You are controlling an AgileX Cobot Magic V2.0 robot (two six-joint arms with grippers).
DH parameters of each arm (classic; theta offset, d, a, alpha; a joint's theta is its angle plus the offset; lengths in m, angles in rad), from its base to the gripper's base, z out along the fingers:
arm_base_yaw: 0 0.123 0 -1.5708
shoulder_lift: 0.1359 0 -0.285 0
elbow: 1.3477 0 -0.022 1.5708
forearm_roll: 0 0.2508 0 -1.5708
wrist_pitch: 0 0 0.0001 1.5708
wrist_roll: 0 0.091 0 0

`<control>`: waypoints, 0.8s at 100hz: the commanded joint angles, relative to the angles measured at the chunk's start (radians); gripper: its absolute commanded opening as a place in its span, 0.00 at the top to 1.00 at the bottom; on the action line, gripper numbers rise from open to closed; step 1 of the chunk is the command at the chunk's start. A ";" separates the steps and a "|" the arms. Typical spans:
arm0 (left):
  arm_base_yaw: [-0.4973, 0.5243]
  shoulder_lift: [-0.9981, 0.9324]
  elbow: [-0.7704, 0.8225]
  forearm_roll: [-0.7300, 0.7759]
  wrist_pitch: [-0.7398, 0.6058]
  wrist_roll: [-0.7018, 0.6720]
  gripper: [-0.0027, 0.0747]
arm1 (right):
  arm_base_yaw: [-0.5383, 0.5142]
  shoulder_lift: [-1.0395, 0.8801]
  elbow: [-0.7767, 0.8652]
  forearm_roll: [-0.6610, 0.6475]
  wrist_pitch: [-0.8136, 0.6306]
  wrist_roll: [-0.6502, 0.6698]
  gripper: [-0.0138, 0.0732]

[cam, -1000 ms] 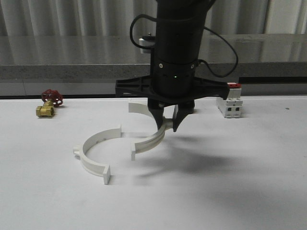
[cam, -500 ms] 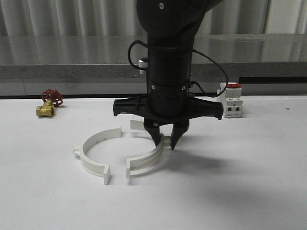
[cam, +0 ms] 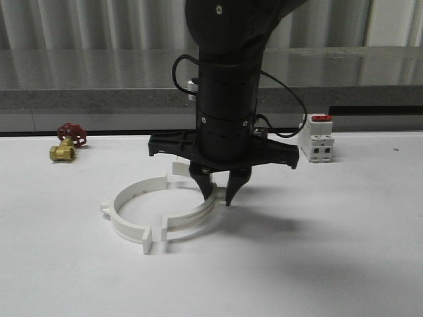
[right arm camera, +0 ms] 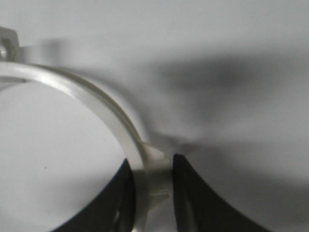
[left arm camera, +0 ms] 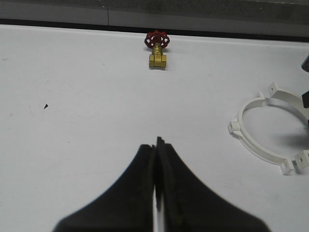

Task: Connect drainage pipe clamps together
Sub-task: 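Lower and press the clamp half against the other to close the ring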

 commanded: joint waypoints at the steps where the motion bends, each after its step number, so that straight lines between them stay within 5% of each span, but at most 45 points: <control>1: 0.003 0.005 -0.026 -0.017 -0.073 0.001 0.99 | 0.001 -0.048 -0.031 -0.005 -0.028 0.005 0.80; 80: 0.003 0.005 -0.026 -0.017 -0.073 0.001 0.99 | 0.002 -0.025 -0.031 0.054 -0.069 0.005 0.80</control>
